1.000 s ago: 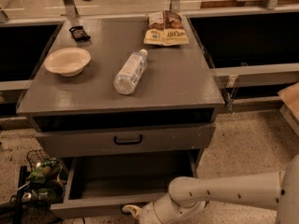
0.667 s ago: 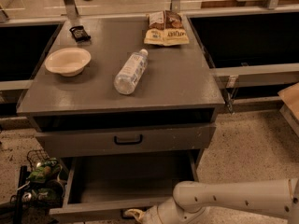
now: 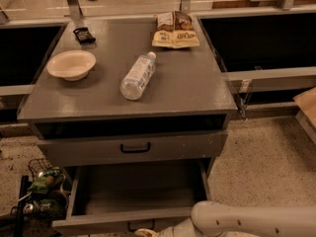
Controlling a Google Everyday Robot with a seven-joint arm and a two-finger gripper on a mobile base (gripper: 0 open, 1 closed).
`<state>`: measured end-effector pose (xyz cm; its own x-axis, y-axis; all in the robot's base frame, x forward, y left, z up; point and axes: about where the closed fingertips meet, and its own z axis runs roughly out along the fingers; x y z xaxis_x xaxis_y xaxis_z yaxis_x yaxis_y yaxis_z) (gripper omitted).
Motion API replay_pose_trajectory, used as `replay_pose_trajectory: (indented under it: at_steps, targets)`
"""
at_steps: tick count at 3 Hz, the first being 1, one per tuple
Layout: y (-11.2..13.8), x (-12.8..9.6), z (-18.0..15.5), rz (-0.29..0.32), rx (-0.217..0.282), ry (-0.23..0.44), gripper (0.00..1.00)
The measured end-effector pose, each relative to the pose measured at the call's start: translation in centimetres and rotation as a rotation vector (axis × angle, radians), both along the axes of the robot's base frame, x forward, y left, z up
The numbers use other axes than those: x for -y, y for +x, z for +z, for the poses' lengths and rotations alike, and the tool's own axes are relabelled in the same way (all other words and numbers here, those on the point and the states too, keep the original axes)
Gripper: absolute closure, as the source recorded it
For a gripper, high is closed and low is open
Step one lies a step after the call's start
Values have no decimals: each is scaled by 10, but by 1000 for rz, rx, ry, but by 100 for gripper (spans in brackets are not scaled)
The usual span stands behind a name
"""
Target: Open middle drawer
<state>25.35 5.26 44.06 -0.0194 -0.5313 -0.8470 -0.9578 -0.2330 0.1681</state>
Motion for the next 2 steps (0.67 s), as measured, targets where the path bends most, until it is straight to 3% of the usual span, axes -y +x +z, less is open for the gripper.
replay_pose_trajectory:
  at_steps: [1, 2]
  targets:
    - [-1, 0, 0, 0, 2, 1, 0]
    - [10, 6, 0, -59, 24, -78, 0]
